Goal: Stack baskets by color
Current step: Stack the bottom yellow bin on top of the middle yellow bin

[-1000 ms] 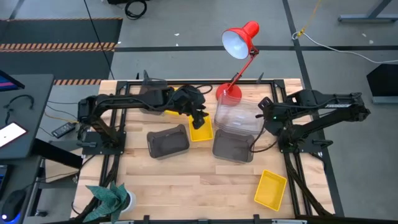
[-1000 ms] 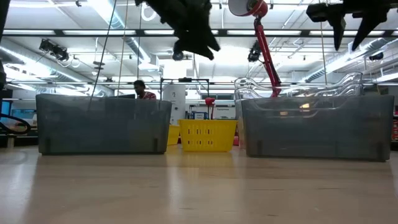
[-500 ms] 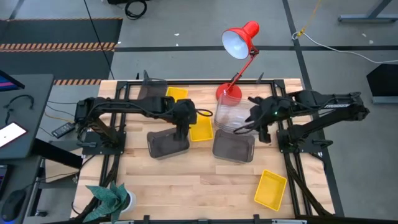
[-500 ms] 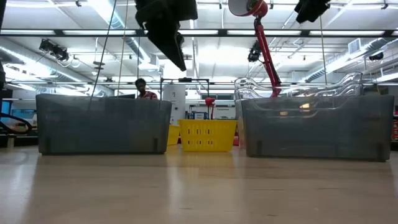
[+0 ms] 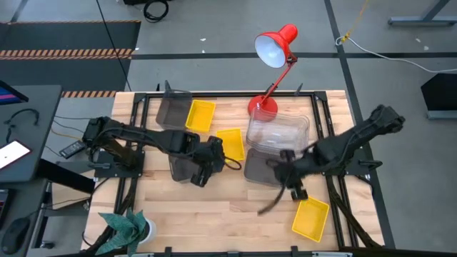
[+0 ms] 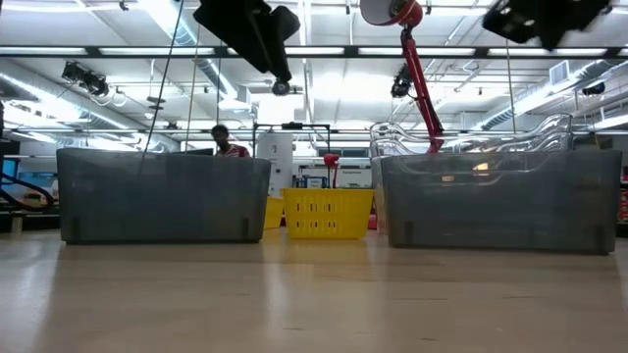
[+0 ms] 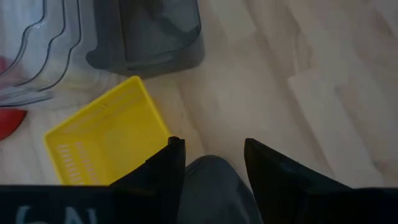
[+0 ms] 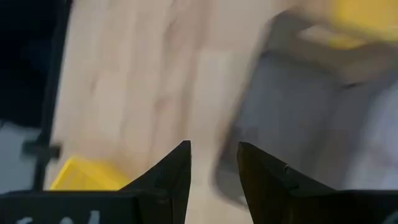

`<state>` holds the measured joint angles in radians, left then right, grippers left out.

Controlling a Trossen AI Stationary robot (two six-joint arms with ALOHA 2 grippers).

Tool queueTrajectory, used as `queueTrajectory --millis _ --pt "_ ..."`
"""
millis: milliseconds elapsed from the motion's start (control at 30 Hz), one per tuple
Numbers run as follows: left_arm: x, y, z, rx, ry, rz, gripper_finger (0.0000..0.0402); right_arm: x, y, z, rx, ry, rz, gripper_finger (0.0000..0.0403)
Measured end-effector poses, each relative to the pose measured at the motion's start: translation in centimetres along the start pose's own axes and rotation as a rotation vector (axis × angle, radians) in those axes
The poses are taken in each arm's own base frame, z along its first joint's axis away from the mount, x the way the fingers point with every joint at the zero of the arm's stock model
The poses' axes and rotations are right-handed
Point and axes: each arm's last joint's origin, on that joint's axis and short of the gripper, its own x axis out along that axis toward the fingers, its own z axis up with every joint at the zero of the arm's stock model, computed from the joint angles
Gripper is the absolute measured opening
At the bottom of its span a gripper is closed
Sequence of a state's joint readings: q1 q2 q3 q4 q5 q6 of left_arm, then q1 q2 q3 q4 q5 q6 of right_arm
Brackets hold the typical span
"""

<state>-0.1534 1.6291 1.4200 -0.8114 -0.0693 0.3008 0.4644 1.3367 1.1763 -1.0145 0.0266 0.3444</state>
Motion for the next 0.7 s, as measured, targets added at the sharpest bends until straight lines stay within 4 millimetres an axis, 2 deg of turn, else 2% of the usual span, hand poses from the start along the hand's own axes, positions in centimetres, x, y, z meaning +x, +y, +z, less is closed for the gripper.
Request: queueTrajectory --millis 200,400,567,700 --pt "-0.1 -0.7 0.1 0.021 0.010 0.001 0.0172 3.5 3.1 -1.1 -0.103 0.241 0.070 0.0131" --pt "-0.1 -0.9 -0.4 0.041 0.075 0.013 0.0172 6.8 5.2 -1.8 -0.164 0.408 0.115 0.0131" --pt "-0.2 -0.5 -0.7 0.052 0.100 0.051 0.0172 8.3 6.6 -2.5 -0.225 0.473 0.107 0.0131" --pt "-0.4 -0.4 -0.3 0.050 0.042 0.062 0.0172 8.7 7.9 -2.7 -0.368 0.499 0.113 0.0131"
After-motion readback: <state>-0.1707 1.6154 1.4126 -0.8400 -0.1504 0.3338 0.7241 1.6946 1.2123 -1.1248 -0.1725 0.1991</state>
